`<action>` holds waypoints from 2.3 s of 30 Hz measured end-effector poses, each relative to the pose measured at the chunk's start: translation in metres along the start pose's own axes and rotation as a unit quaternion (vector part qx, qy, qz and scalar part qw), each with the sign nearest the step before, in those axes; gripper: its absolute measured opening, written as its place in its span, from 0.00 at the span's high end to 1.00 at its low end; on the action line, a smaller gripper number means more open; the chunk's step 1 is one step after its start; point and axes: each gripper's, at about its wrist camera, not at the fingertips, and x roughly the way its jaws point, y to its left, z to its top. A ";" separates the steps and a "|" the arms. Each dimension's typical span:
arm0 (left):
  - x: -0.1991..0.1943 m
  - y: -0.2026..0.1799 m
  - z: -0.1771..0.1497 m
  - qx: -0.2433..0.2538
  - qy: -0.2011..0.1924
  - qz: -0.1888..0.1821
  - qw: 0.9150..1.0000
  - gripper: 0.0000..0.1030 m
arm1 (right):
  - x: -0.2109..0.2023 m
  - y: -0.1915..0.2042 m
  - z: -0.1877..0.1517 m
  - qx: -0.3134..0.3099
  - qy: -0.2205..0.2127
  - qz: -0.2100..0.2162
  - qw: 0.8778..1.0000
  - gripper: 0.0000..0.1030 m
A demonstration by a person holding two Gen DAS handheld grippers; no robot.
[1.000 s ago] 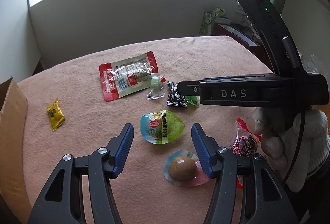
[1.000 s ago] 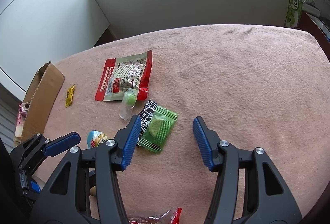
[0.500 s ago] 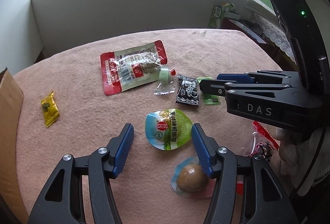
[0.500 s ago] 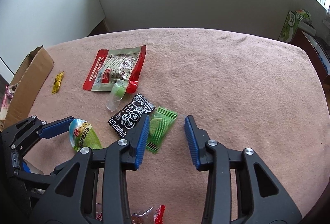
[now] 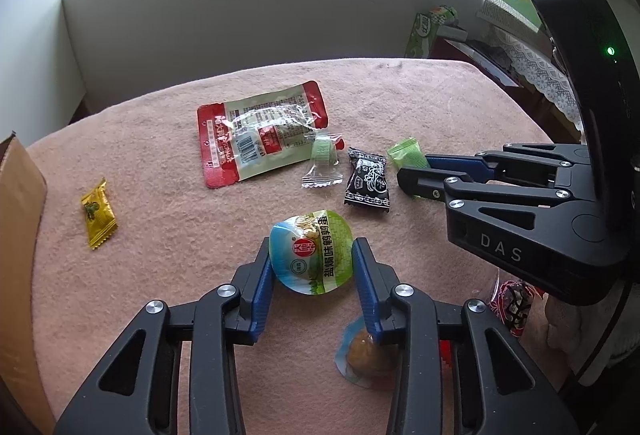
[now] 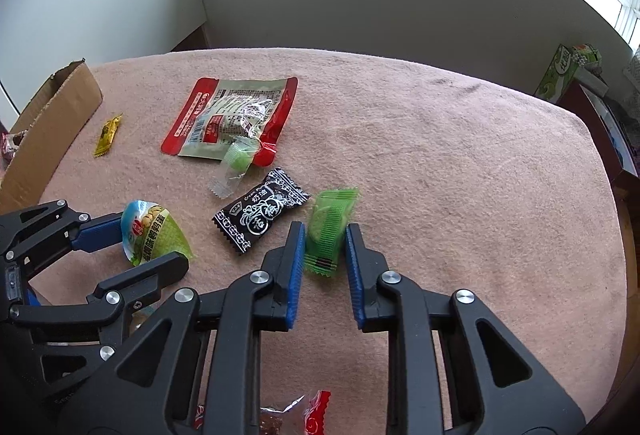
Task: Organize snacks
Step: 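Grasp the jelly cup with the left gripper while the right gripper grasps the green candy, then carry the jelly cup and green candy over the box with both grippers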
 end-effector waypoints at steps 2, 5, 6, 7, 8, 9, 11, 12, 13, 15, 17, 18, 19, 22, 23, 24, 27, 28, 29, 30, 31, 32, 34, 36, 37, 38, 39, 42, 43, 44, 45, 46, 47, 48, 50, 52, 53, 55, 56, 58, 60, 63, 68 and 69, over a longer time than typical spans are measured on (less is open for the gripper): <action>-0.002 0.001 -0.001 0.003 -0.001 0.001 1.000 0.67 | -0.001 -0.001 -0.001 -0.001 0.000 0.001 1.000 0.87; -0.005 0.000 -0.002 0.006 -0.006 0.005 1.000 0.68 | -0.002 -0.006 -0.002 0.008 -0.003 0.006 1.000 0.92; -0.006 0.000 -0.002 0.007 -0.008 0.004 1.000 0.68 | -0.002 -0.007 -0.002 0.009 -0.002 0.008 1.000 0.92; -0.009 0.001 -0.004 0.006 -0.010 0.004 1.000 0.68 | -0.003 -0.009 -0.002 0.011 -0.003 0.009 1.000 0.92; -0.010 0.002 -0.004 0.005 -0.011 0.004 1.000 0.68 | -0.003 -0.011 -0.002 0.012 -0.004 0.010 1.000 0.92; -0.011 0.003 -0.004 0.004 -0.011 0.003 1.000 0.68 | -0.004 -0.012 -0.003 0.015 -0.005 0.012 1.000 0.92; -0.014 0.004 -0.004 0.001 -0.015 0.004 1.000 0.68 | -0.007 -0.013 -0.002 0.021 -0.009 0.015 1.000 0.92; -0.016 0.005 -0.004 0.001 -0.018 0.005 1.000 0.68 | -0.009 -0.014 -0.002 0.023 -0.013 0.015 1.000 0.92; -0.019 0.006 -0.003 0.002 -0.022 0.007 1.000 0.68 | -0.011 -0.013 -0.001 0.023 -0.017 0.014 1.000 0.92; -0.026 0.007 -0.002 0.000 -0.030 0.007 1.000 0.68 | -0.018 -0.012 0.001 0.024 -0.027 0.016 0.999 0.92; -0.032 0.008 -0.002 -0.003 -0.037 0.005 0.999 0.68 | -0.025 -0.010 0.003 0.026 -0.037 0.017 0.999 0.92; -0.035 0.009 -0.002 -0.005 -0.041 0.005 0.999 0.68 | -0.028 -0.008 0.005 0.026 -0.042 0.019 0.999 0.92; -0.038 0.011 -0.002 -0.006 -0.044 0.006 0.999 0.68 | -0.031 -0.007 0.005 0.026 -0.046 0.021 0.998 0.92; -0.047 0.014 -0.001 -0.010 -0.055 0.008 0.998 0.68 | -0.040 0.000 0.009 0.024 -0.058 0.030 0.998 0.93; -0.050 0.016 -0.001 -0.012 -0.059 0.010 0.998 0.68 | -0.042 0.003 0.011 0.022 -0.062 0.035 0.997 0.93; -0.053 0.018 -0.001 -0.012 -0.063 0.011 0.998 0.68 | -0.045 0.006 0.012 0.019 -0.065 0.038 0.997 0.93; -0.061 0.024 0.000 -0.019 -0.073 0.014 0.997 0.68 | -0.051 0.016 0.013 0.014 -0.073 0.046 0.996 0.93; -0.063 0.027 0.000 -0.022 -0.076 0.015 0.997 0.68 | -0.053 0.019 0.014 0.013 -0.075 0.049 0.996 0.93; -0.066 0.030 -0.001 -0.024 -0.079 0.016 0.996 0.68 | -0.055 0.023 0.014 0.012 -0.077 0.053 0.996 0.93; -0.069 0.032 -0.001 -0.025 -0.083 0.018 0.996 0.68 | -0.057 0.026 0.015 0.008 -0.079 0.055 0.995 0.93; -0.071 0.033 -0.002 -0.024 -0.085 0.020 0.996 0.68 | -0.058 0.029 0.015 0.004 -0.081 0.056 0.995 0.93; -0.073 0.035 -0.002 -0.025 -0.087 0.022 0.996 0.68 | -0.060 0.029 0.016 0.004 -0.083 0.057 0.995 0.93; -0.074 0.038 -0.005 -0.028 -0.087 0.022 0.996 0.68 | -0.061 0.025 0.018 0.011 -0.085 0.057 0.995 0.93; -0.074 0.040 -0.007 -0.028 -0.086 0.023 0.996 0.68 | -0.058 0.015 0.019 0.023 -0.081 0.045 0.995 0.93; -0.073 0.042 -0.008 -0.029 -0.084 0.022 0.996 0.68 | -0.054 0.008 0.019 0.030 -0.076 0.042 0.996 0.93; -0.073 0.042 -0.008 -0.029 -0.083 0.021 0.996 0.68 | -0.049 0.002 0.018 0.036 -0.069 0.043 0.996 0.93; -0.072 0.042 -0.008 -0.029 -0.082 0.021 0.996 0.68 | -0.043 -0.004 0.018 0.044 -0.058 0.045 0.996 0.93; -0.072 0.043 -0.007 -0.032 -0.081 0.019 0.996 0.68 | -0.029 -0.022 0.015 0.071 -0.036 0.045 0.996 0.86; -0.072 0.043 -0.007 -0.033 -0.080 0.019 0.996 0.68 | -0.026 -0.027 0.015 0.078 -0.031 0.049 0.995 0.79; -0.071 0.043 -0.007 -0.034 -0.080 0.018 0.996 0.68 | -0.024 -0.030 0.014 0.084 -0.027 0.050 0.995 0.69; -0.070 0.043 -0.006 -0.035 -0.079 0.017 0.996 0.68 | -0.021 -0.033 0.013 0.086 -0.022 0.049 0.995 0.62; -0.070 0.042 -0.006 -0.036 -0.078 0.015 0.996 0.68 | -0.018 -0.035 0.013 0.084 -0.015 0.050 0.995 0.50; -0.069 0.041 -0.005 -0.036 -0.078 0.014 0.996 0.68 | -0.016 -0.037 0.012 0.087 -0.014 0.050 0.995 0.50; -0.068 0.040 -0.005 -0.036 -0.077 0.013 0.996 0.68 | -0.014 -0.039 0.011 0.091 -0.012 0.048 0.995 0.50; -0.067 0.039 -0.005 -0.035 -0.076 0.012 0.996 0.68 | -0.010 -0.042 0.010 0.093 -0.007 0.048 0.995 0.50; -0.067 0.039 -0.005 -0.035 -0.076 0.012 0.996 0.68 | -0.007 -0.044 0.010 0.089 -0.002 0.038 0.995 0.50; -0.067 0.039 -0.006 -0.035 -0.076 0.012 0.996 0.68 | -0.005 -0.043 0.010 0.085 0.001 0.033 0.996 0.50; -0.067 0.040 -0.006 -0.036 -0.076 0.011 0.996 0.68 | 0.000 -0.042 0.009 0.078 0.005 0.027 0.997 0.50; -0.067 0.040 -0.006 -0.036 -0.076 0.011 0.996 0.68 | 0.002 -0.040 0.008 0.073 0.008 0.025 0.997 0.52; -0.068 0.041 -0.006 -0.036 -0.077 0.012 0.996 0.68 | 0.006 -0.034 0.007 0.054 0.007 0.005 0.999 0.58; -0.069 0.042 -0.006 -0.037 -0.078 0.012 0.996 0.68 | 0.007 -0.025 0.006 0.027 0.006 -0.027 0.999 0.74; -0.071 0.042 -0.006 -0.038 -0.079 0.012 0.996 0.68 | 0.005 -0.019 0.004 0.017 0.003 -0.039 0.999 0.78; -0.079 0.044 -0.007 -0.038 -0.088 0.016 0.995 0.68 | -0.012 -0.016 0.008 0.021 -0.022 -0.037 0.999 0.79; -0.082 0.045 -0.007 -0.039 -0.091 0.016 0.995 0.68 | -0.017 -0.013 0.010 0.021 -0.030 -0.032 0.999 0.79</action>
